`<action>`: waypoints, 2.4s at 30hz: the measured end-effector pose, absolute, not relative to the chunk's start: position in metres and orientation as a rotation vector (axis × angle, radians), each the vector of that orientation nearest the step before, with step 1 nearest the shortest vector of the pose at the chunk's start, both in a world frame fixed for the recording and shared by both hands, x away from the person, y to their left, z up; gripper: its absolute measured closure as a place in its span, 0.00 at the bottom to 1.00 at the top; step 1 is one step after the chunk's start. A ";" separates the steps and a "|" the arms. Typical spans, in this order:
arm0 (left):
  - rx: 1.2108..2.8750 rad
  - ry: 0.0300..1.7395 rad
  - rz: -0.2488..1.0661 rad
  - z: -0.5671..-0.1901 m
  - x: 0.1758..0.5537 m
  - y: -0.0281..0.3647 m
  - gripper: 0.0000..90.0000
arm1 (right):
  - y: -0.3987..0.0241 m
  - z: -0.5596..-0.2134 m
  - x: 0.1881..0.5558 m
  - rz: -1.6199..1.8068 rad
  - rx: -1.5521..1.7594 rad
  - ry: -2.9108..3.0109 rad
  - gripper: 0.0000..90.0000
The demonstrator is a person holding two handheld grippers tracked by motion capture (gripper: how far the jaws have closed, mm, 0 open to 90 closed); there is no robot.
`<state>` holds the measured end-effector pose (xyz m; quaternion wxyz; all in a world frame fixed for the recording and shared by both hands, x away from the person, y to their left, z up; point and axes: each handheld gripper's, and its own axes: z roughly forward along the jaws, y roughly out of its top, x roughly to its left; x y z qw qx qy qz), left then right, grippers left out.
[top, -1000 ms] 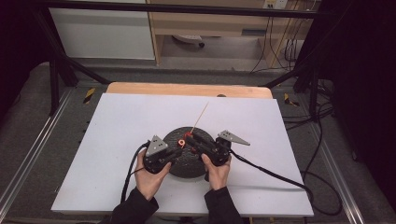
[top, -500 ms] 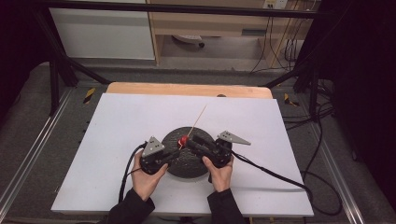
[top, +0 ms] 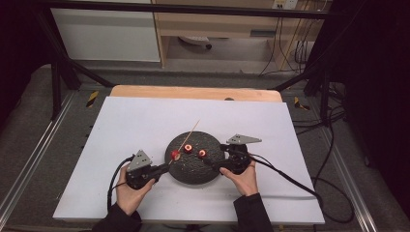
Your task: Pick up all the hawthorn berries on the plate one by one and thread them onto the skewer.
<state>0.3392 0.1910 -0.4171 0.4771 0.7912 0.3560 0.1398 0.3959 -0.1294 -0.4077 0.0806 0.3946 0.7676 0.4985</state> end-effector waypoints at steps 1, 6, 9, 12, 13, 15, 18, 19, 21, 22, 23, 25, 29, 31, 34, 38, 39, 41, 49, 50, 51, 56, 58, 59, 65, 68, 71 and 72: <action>1.933 0.869 0.341 -0.418 0.337 0.194 0.99 | -0.130 -0.408 0.396 1.474 1.175 2.309 0.08; 1.939 0.880 0.332 -0.422 0.333 0.208 0.99 | -0.133 -0.407 0.397 1.377 1.107 2.382 0.05; 1.943 0.890 0.321 -0.428 0.330 0.219 0.99 | -0.134 -0.407 0.399 1.319 1.101 2.423 0.04; 1.946 0.902 0.316 -0.431 0.329 0.226 0.99 | -0.135 -0.408 0.401 1.268 1.083 2.458 0.04; 1.950 0.901 0.315 -0.432 0.328 0.228 0.99 | -0.135 -0.407 0.402 1.246 1.082 2.464 0.04; 1.956 0.901 0.314 -0.434 0.327 0.231 0.98 | -0.134 -0.406 0.404 1.220 1.071 2.481 0.03; 1.955 0.908 0.310 -0.438 0.325 0.237 0.98 | -0.131 -0.404 0.407 1.196 1.075 2.498 0.04; 1.956 0.910 0.311 -0.439 0.324 0.239 0.98 | -0.131 -0.402 0.408 1.175 1.062 2.512 0.04; 1.958 0.915 0.309 -0.440 0.323 0.242 0.98 | -0.128 -0.401 0.410 1.147 1.053 2.516 0.04; 1.958 0.916 0.307 -0.441 0.323 0.243 0.98 | -0.126 -0.400 0.411 1.135 1.048 2.522 0.04; 1.956 0.919 0.305 -0.441 0.323 0.244 0.98 | -0.125 -0.399 0.412 1.126 1.042 2.530 0.04; 1.959 0.917 0.304 -0.441 0.322 0.245 0.98 | -0.122 -0.397 0.414 1.111 1.039 2.542 0.04; 1.962 0.914 0.298 -0.441 0.322 0.245 0.98 | -0.114 -0.394 0.421 1.047 1.008 2.571 0.05; 1.964 0.914 0.299 -0.442 0.321 0.246 0.98 | -0.110 -0.392 0.424 1.024 1.004 2.587 0.05; 1.967 0.917 0.295 -0.442 0.321 0.247 0.98 | -0.103 -0.390 0.430 0.987 0.991 2.616 0.07; 1.972 0.917 0.293 -0.442 0.321 0.247 0.98 | -0.094 -0.386 0.439 0.909 0.975 2.652 0.10; 1.971 0.918 0.294 -0.443 0.321 0.247 0.98 | -0.092 -0.386 0.441 0.889 0.969 2.662 0.11; 1.975 0.916 0.293 -0.443 0.322 0.247 0.98 | -0.088 -0.385 0.446 0.868 0.967 2.683 0.13; 1.975 0.922 0.285 -0.444 0.323 0.248 0.98 | -0.074 -0.390 0.463 0.761 0.954 2.762 0.29; 1.973 0.925 0.284 -0.444 0.323 0.248 0.98 | -0.072 -0.391 0.464 0.745 0.943 2.778 0.30; 1.973 0.924 0.284 -0.444 0.323 0.247 0.98 | -0.070 -0.392 0.466 0.733 0.941 2.791 0.32; 1.977 0.920 0.281 -0.443 0.322 0.247 0.98 | -0.064 -0.398 0.474 0.684 0.967 2.826 0.42; 1.977 0.919 0.281 -0.443 0.322 0.247 0.98 | -0.062 -0.399 0.476 0.666 0.981 2.836 0.45; 1.974 0.920 0.280 -0.443 0.322 0.247 0.98 | -0.062 -0.400 0.477 0.659 0.980 2.840 0.47; 1.973 0.920 0.277 -0.443 0.322 0.247 0.98 | -0.059 -0.404 0.480 0.635 1.036 2.853 0.57; 1.976 0.917 0.277 -0.443 0.322 0.247 0.98 | -0.059 -0.406 0.481 0.627 1.055 2.863 0.61; 1.974 0.919 0.276 -0.443 0.322 0.247 0.98 | -0.058 -0.407 0.482 0.629 1.074 2.874 0.65; 1.974 0.919 0.276 -0.443 0.322 0.247 0.98 | -0.058 -0.407 0.482 0.629 1.074 2.874 0.65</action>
